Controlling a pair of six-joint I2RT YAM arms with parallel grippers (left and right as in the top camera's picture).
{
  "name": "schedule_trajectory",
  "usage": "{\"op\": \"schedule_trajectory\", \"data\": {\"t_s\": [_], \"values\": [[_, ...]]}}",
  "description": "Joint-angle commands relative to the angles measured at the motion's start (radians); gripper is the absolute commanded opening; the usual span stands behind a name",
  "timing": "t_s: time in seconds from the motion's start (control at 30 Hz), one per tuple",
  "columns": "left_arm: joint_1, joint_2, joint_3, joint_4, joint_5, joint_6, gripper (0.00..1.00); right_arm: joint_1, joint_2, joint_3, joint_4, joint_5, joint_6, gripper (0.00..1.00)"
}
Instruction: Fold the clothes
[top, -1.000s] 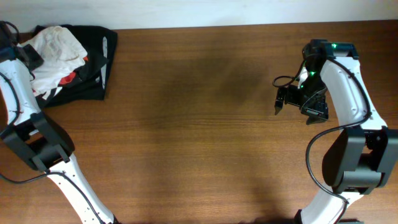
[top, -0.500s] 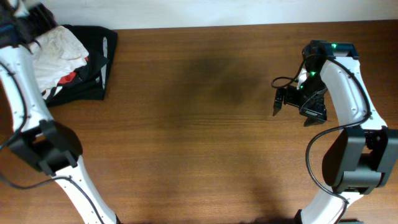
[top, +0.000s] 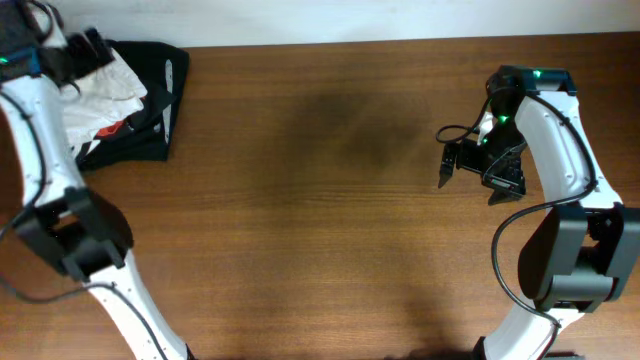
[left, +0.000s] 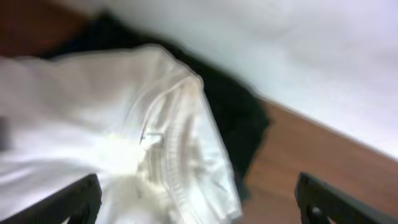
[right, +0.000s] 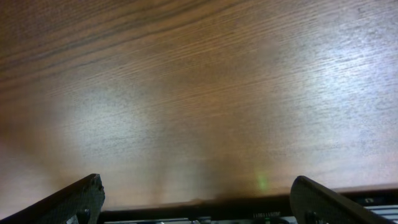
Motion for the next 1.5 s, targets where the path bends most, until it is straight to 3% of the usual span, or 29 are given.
{"op": "schedule_trajectory", "data": {"t_s": [0.0, 0.23, 0.4, 0.53, 0.7, 1.27, 1.37, 1.47], "values": [[0.005, -0.284, 0.05, -0.076, 0.009, 0.005, 0.99, -0.004, -0.016, -0.001, -0.031, -0.01, 0.007, 0.99], [0.005, -0.567, 0.05, -0.465, 0.013, 0.005, 0.99, 0.126, -0.319, -0.001, -0.024, 0.002, 0.053, 0.99], [-0.036, -0.602, 0.049, -0.76, 0.013, 0.017, 0.99, 0.389, -0.615, -0.002, -0.047, 0.288, 0.209, 0.99], [-0.138, -0.657, 0.037, -0.737, -0.037, 0.047, 0.99, 0.554, -0.792, -0.002, -0.047, 0.506, 0.274, 0.99], [-0.193, -0.654, 0.036, -0.735, -0.048, 0.047, 0.99, 0.563, -0.893, -0.002, -0.084, 0.505, 0.274, 0.99], [-0.193, -0.654, 0.036, -0.716, -0.049, 0.047, 0.99, 0.563, -0.805, -0.003, -0.097, 0.507, 0.252, 0.99], [-0.193, -0.654, 0.036, -0.716, -0.049, 0.047, 0.99, 0.521, -0.824, -0.003, -0.095, 0.511, 0.183, 0.99], [-0.193, -0.654, 0.036, -0.716, -0.048, 0.047, 0.99, 0.317, -0.917, -0.003, -0.047, 0.519, 0.184, 0.99]]}}
